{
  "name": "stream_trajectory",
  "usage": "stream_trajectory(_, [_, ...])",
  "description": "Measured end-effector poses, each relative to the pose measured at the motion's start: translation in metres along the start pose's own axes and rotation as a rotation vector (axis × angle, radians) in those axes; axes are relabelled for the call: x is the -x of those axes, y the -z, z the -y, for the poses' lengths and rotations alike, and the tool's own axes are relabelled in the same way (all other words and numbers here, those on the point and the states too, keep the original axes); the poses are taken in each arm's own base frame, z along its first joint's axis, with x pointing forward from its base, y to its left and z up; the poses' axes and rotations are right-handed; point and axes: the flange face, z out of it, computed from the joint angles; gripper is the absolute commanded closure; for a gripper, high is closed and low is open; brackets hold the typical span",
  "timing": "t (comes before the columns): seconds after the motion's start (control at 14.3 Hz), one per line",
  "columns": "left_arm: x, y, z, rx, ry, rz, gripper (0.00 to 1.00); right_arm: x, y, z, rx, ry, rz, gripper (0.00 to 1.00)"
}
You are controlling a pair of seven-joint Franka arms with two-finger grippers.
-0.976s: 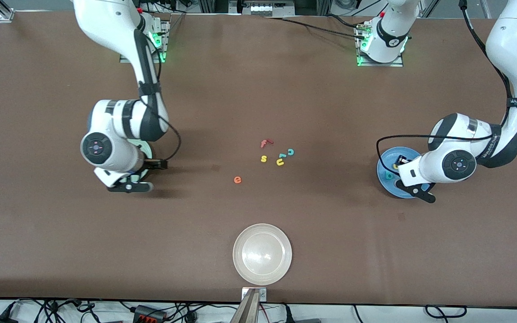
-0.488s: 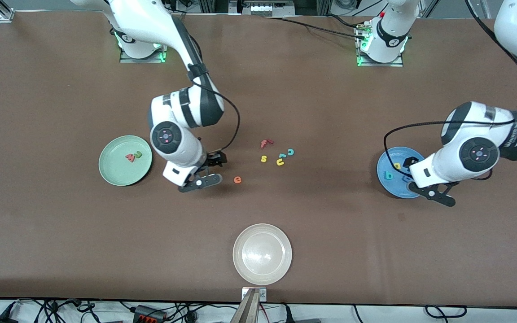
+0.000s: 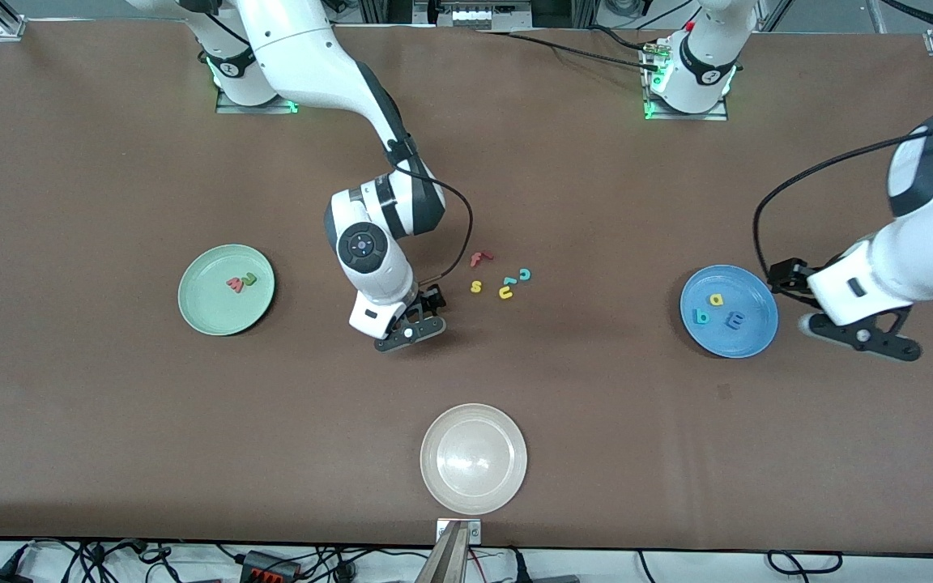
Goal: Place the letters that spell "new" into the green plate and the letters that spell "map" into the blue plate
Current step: 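Place the blue E on the blue plate with the left gripper, then grasp the orange letter a with the right gripper while the left retracts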
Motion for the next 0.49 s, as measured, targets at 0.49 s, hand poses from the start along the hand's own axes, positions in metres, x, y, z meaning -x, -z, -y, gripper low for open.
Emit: stream_trajectory(0.49, [0.053, 0.078, 0.013, 0.071, 0.268, -0.089, 0.00, -0.001, -0.017, 0.021, -0.006, 0.032, -0.013, 0.37])
